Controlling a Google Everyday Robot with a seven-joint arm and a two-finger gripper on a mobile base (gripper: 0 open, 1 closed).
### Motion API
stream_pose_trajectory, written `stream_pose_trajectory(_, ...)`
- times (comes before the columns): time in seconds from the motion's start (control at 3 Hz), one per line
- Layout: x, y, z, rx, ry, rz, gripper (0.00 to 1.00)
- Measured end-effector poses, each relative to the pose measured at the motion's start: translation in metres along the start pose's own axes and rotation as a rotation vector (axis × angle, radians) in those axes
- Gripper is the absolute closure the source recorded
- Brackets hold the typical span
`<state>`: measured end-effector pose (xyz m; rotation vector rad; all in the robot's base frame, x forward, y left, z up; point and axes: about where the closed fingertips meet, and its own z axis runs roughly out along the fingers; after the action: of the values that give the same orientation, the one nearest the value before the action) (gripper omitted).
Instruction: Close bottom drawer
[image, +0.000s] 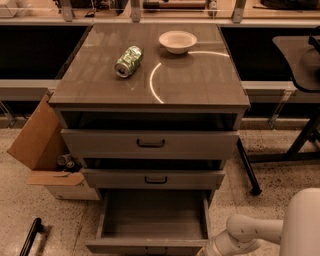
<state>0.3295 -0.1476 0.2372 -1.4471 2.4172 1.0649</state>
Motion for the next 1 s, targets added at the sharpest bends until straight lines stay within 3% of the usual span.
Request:
stream_pose_trajectory(0.33,0.000,-0.001,0.003,-0.001,-0.003,0.002,1.00)
stream_pose_trajectory(0.67,0.000,-0.001,0.003,-0.001,-0.003,0.002,1.00)
stream_pose_trajectory(1.0,0.010,-0.024,0.012,0.026,-0.019,0.060,1.00)
